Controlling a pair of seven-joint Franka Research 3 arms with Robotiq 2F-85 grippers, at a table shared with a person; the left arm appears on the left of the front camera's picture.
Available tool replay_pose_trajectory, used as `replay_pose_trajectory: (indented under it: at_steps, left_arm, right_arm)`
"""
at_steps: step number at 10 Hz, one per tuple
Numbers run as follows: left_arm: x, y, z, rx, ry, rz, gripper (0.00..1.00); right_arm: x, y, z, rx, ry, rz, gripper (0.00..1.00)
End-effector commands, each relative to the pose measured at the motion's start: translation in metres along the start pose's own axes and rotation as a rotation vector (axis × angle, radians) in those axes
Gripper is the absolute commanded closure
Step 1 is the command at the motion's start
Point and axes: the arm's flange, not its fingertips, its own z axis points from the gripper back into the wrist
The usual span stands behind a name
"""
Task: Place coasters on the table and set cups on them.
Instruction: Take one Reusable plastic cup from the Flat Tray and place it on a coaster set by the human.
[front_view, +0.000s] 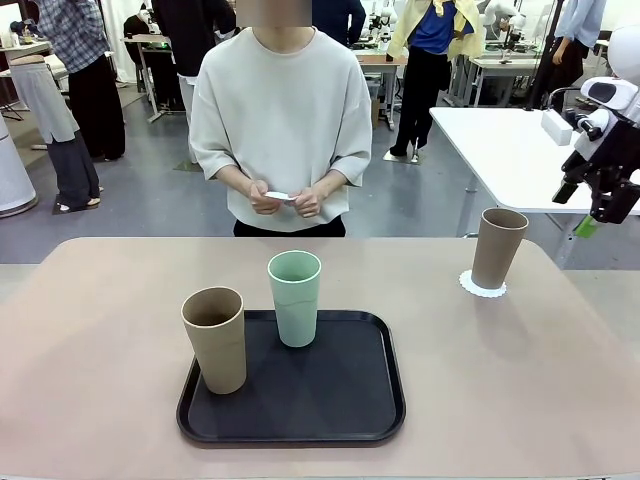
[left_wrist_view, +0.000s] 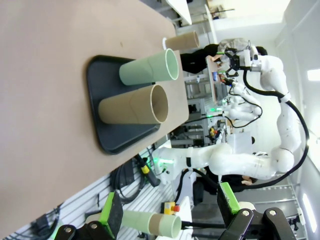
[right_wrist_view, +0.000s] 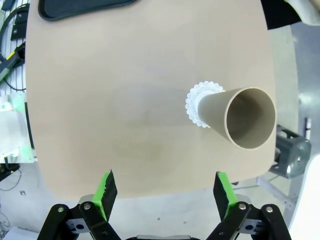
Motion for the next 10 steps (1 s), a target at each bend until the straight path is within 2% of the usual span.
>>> replay_pose_trajectory:
  at_steps: [1, 7, 8, 10]
  left_arm:
    - [-0.001, 0.0, 0.002, -0.012, -0.004, -0.007, 0.0]
    - [-0.001, 0.0, 0.002, -0.012, -0.004, -0.007, 0.0]
    - [-0.001, 0.0, 0.002, -0.012, -0.004, -0.007, 0.0]
    - [-0.001, 0.0, 0.002, -0.012, -0.004, -0.007, 0.0]
  right_arm:
    - [0.001, -0.002, -0.001, -0.014, 0.0, -0.018, 0.0]
    - [0.0, 0.0, 0.0, 0.0, -0.001, 0.0, 0.0]
    - [0.02, -0.003, 0.007, -0.36, -0.263, -0.738, 0.0]
    - [0.04, 0.018, -0.014, -0.349, -0.068, -1.014, 0.0]
